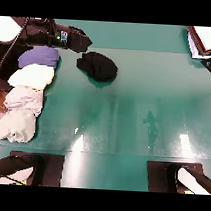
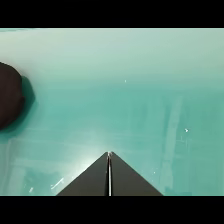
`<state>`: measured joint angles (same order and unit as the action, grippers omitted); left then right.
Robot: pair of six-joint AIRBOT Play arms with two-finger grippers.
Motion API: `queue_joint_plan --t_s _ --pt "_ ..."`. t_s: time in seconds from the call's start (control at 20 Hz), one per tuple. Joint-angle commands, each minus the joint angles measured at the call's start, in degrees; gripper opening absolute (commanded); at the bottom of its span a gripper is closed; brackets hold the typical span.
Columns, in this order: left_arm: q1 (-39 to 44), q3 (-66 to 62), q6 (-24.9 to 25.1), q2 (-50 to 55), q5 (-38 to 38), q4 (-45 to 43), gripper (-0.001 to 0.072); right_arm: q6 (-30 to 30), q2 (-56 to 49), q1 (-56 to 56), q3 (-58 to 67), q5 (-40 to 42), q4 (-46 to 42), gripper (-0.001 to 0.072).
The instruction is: Fold the shirts.
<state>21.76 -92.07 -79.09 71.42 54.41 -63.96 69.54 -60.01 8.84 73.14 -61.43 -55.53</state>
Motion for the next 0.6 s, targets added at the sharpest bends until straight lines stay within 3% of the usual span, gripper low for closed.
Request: queue_joint_plan --t_s 0.0,0.55 --pt "-0.02 0.07 0.0 0.07 0.04 0.04 0.003 0.02 0.07 -0.04 -0.17 0.0 0.09 0.0014" --pt "-0.02 0.07 -0.44 0.11 -0.04 1.03 0.003 0.02 -0.37 -0.04 -0.17 0.0 0.11 0.0014"
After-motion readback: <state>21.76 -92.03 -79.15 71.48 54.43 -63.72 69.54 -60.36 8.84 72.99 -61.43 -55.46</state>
